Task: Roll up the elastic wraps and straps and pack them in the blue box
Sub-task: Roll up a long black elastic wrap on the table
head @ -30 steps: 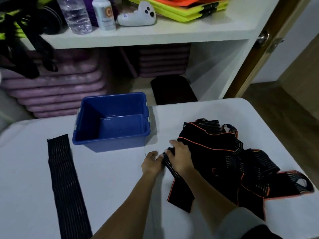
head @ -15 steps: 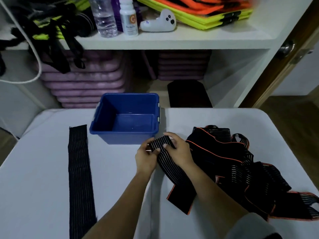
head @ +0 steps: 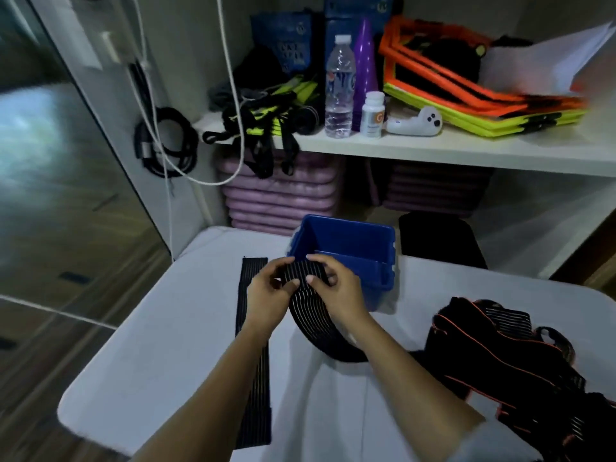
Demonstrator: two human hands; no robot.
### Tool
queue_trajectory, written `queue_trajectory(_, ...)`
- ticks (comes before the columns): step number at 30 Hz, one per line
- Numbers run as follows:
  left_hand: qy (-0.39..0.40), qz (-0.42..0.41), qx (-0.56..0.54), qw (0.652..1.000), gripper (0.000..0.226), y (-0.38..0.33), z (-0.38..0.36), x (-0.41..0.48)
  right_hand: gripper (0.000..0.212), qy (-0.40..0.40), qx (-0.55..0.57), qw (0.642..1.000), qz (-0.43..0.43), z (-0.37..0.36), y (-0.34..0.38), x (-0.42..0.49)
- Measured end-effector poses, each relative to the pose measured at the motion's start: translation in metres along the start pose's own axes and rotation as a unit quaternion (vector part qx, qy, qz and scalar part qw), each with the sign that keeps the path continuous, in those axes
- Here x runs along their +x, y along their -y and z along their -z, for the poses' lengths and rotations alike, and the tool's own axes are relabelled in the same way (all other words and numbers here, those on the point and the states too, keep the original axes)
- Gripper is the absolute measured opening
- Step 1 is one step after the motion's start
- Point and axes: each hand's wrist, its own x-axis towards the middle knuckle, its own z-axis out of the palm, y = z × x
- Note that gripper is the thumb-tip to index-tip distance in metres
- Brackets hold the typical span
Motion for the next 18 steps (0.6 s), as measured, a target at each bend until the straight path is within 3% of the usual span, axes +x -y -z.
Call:
queue_trajectory(4,-0.031,-0.021,-0.014,0.999,0.034,-0.017,0.045,0.027,0.033,0.019,0.014,0.999,0.024,-0.033,0.036,0.028)
queue_trajectory(18,-0.058,-0.130,0.038,0.989,0.036,-0.090,0.135,0.180,0.037,-0.053,0.012,0.992,0.113,-0.104,0.123,0.181)
